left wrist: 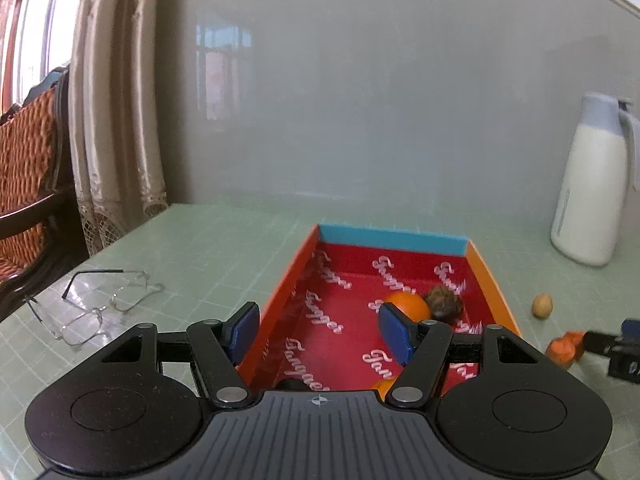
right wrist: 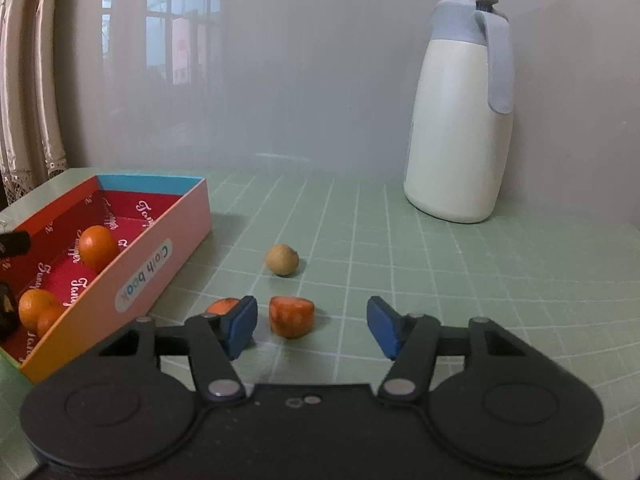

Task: Organize fruits
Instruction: 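Grasp an orange fruit piece with the right gripper while the left gripper withdraws from the box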

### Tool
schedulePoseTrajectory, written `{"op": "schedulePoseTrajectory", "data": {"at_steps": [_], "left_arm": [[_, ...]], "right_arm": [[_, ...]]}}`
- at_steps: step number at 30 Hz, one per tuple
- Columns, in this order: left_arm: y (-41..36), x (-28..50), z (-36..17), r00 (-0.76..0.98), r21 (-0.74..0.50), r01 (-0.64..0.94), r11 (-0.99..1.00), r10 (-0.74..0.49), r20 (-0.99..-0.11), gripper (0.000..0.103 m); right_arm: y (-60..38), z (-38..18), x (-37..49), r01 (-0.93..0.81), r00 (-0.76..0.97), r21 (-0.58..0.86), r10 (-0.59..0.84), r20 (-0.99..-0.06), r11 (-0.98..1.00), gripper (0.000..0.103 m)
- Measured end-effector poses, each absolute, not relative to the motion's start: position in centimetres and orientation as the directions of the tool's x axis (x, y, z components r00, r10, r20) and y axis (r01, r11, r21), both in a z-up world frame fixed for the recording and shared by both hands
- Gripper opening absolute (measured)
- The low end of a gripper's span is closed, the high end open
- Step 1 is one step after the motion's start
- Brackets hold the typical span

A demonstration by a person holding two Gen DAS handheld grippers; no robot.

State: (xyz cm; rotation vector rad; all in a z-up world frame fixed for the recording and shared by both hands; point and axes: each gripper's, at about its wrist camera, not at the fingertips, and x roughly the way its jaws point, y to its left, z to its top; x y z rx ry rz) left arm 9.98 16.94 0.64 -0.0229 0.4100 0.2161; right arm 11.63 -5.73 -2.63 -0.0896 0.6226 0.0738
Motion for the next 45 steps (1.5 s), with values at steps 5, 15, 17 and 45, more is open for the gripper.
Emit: {"op": "schedulePoseTrajectory", "data": {"at_steps": [5, 15, 17, 45], "left_arm": [[17.8, 9.0, 1.6, 0.911, -0.007, -0.274, 0.962, 0.257, -0.322, 0.066], [20.3, 7.7, 1.8, 0.895, -0.047, -0.378, 0.925, 0.352, -0.276, 0.089], [20.5, 7.6, 1.8, 0.893, -0.044, -0.381, 0.923, 0.356, -0.276, 0.089], [21.9, 7.0, 1.6, 0.868, -0.024, -0.408, 0.912, 0.380, -0.319, 0.089]], "right_arm": [[-5.6, -3.1, 12.1, -0.096, 0.797, -0.065, 0.038, -0.602, 0.993, 0.056], [-5.2, -3.5, 12.7, -0.099, 0.789, -0.064, 0.039, -0.613, 0.993, 0.048], [-5.0, -3.7, 12.9, -0.100, 0.785, -0.064, 0.039, -0.619, 0.993, 0.042], [-3.9, -3.4, 13.2, -0.114, 0.771, -0.041, 0.063, -0.634, 0.993, 0.028]]}}
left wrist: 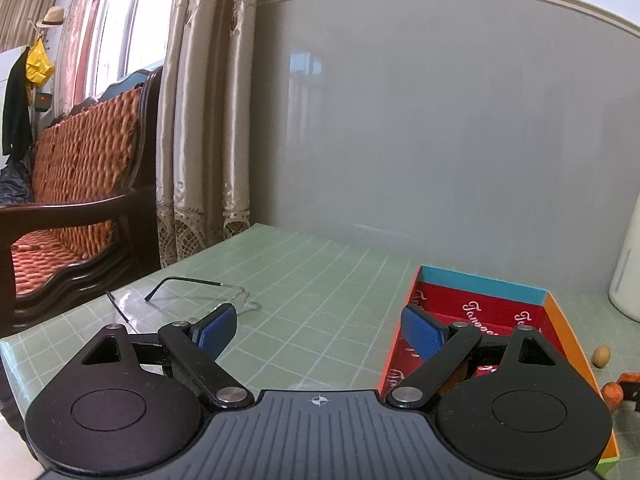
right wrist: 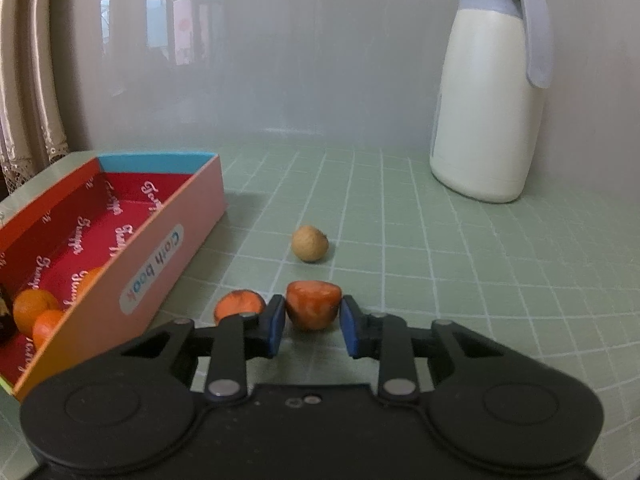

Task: Organize fruits
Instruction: 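Grasp an orange fruit piece with the right gripper while the left gripper withdraws from the box, then carry the orange piece into the red box and open the right gripper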

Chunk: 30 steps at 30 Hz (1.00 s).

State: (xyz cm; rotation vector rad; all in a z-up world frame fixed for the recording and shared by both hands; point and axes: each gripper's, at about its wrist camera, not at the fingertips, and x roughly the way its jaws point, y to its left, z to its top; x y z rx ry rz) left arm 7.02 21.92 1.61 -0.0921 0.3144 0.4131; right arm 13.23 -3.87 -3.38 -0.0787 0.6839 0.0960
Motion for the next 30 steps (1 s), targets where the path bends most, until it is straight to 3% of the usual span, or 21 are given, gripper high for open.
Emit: {"op": "schedulePoseTrajectory", "data": {"at_steps": [30], "left_arm": [[20.9, 3.9, 2.2, 0.852, -0.004, -0.439, 0.899, 0.415, -0.318, 0.089]], "right_arm": [[-3.7, 2.4, 9.8, -0.159, 0.842, 0.012, 0.142, -0.521, 0.987, 0.028]]}}
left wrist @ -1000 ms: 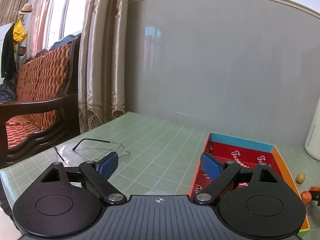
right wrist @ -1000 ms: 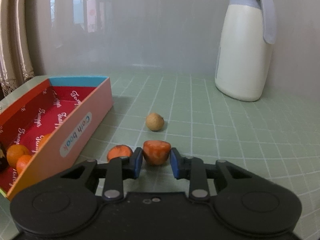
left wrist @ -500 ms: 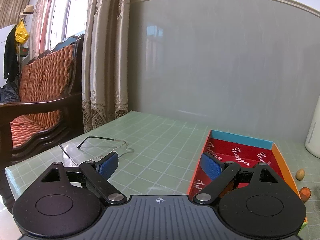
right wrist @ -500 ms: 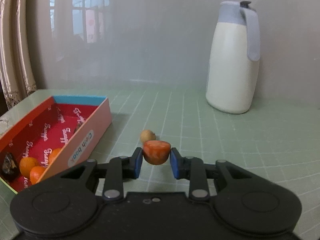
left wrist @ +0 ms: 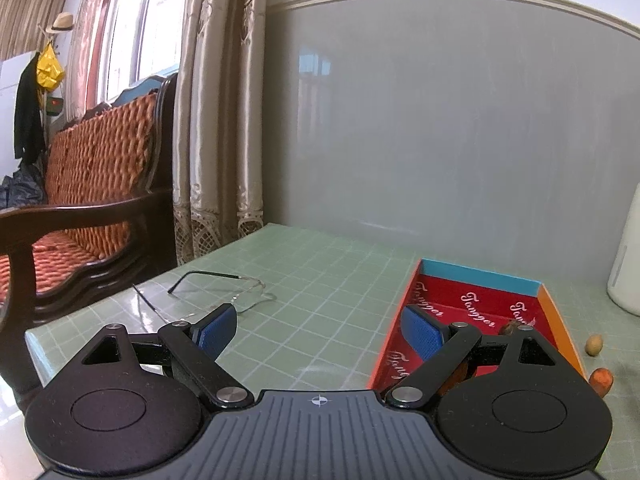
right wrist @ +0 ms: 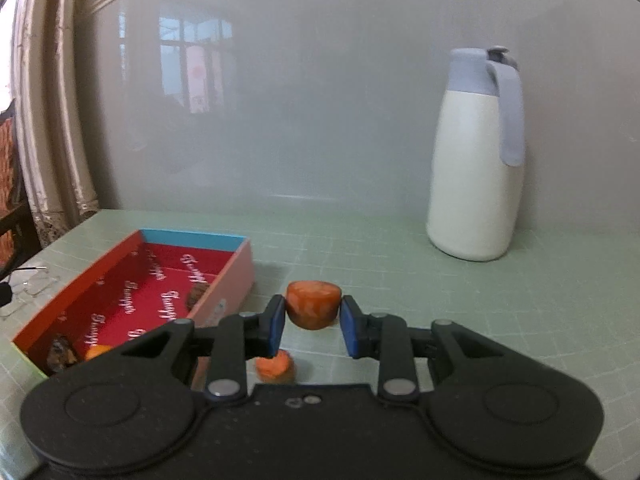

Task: Organize fruits
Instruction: 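Carry the orange piece into the red box and open the right gripper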

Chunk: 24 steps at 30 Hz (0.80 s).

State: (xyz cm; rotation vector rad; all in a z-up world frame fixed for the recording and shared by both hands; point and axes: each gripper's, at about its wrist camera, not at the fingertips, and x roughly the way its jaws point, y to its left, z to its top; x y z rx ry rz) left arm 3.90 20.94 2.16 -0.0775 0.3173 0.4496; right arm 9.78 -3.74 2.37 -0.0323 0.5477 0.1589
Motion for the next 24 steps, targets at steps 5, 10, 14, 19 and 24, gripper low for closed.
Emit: {"op": "schedulePoseTrajectory", "data": {"at_steps": [5, 10, 14, 19, 24], "left_arm": [[22.5, 3.5, 2.1, 0.835, -0.006, -0.469, 0.883, 0.441, -0.328, 0.091], [23.9, 3.0, 1.7, 0.814, 0.007, -0.499, 0.866, 0.472, -0.339, 0.097], [25.1, 2.7, 1.7, 0.800, 0.015, -0.520, 0.854, 0.494, -0.342, 0.103], [26.6, 2.4, 1.3, 0.780, 0.026, -0.541, 0.841, 0.513, -0.358, 0.103], [27.7, 2.2, 1.1, 0.767, 0.027, -0.558, 0.829, 0.528, -0.364, 0.103]], "right_arm": [[-2.1, 2.3, 9.6, -0.193, 0.840, 0.019, 0.175, -0.513, 0.981, 0.028], [-0.4, 1.9, 9.8, -0.219, 0.833, 0.029, 0.202, -0.514, 0.975, 0.028], [1.1, 1.6, 10.0, -0.244, 0.828, 0.034, 0.226, -0.512, 0.969, 0.028], [3.0, 0.9, 10.2, -0.275, 0.817, 0.040, 0.256, -0.516, 0.961, 0.028], [4.8, 0.4, 10.4, -0.309, 0.807, 0.044, 0.287, -0.517, 0.950, 0.028]]}}
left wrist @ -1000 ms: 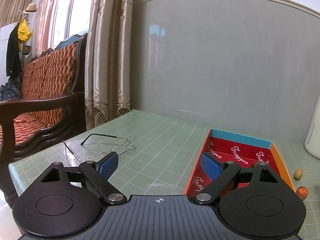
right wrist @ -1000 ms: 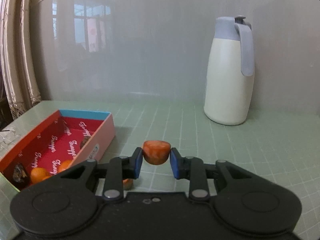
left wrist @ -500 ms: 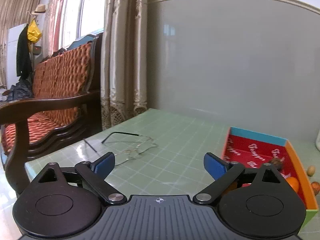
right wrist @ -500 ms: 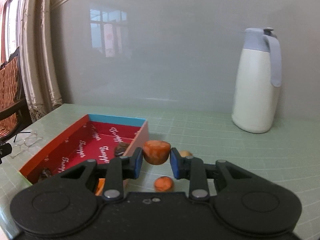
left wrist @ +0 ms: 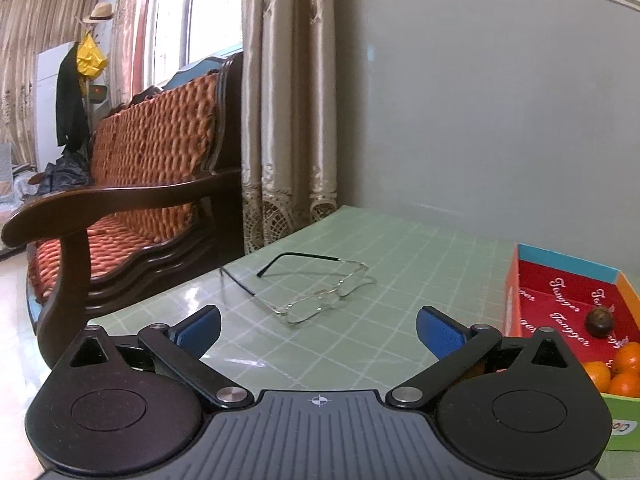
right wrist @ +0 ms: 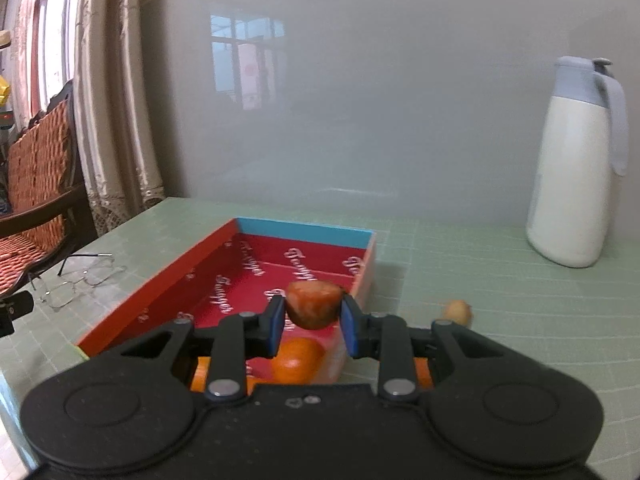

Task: Organize fruits
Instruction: 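Carry the orange piece into the red box and open the right gripper, then withdraw the right gripper from the box back over the table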

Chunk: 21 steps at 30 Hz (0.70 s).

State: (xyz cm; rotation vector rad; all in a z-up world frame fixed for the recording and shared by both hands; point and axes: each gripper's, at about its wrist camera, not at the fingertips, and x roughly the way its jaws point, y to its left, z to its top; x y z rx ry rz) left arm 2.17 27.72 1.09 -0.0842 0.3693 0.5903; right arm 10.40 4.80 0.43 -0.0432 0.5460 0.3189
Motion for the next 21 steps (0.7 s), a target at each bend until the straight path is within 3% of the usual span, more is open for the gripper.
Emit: {"op": "schedulePoseTrajectory", "data": {"at_steps": [21], "left_arm": [[28.4, 2.0, 0.8, 0.762, 0.037, -0.558, 0.829, 0.529, -0.372, 0.103]], "right_arm": [[7.2, -0.7, 10.5, -0.355, 0.786, 0.022, 0.311, -0.534, 0.934, 0.035]]}}
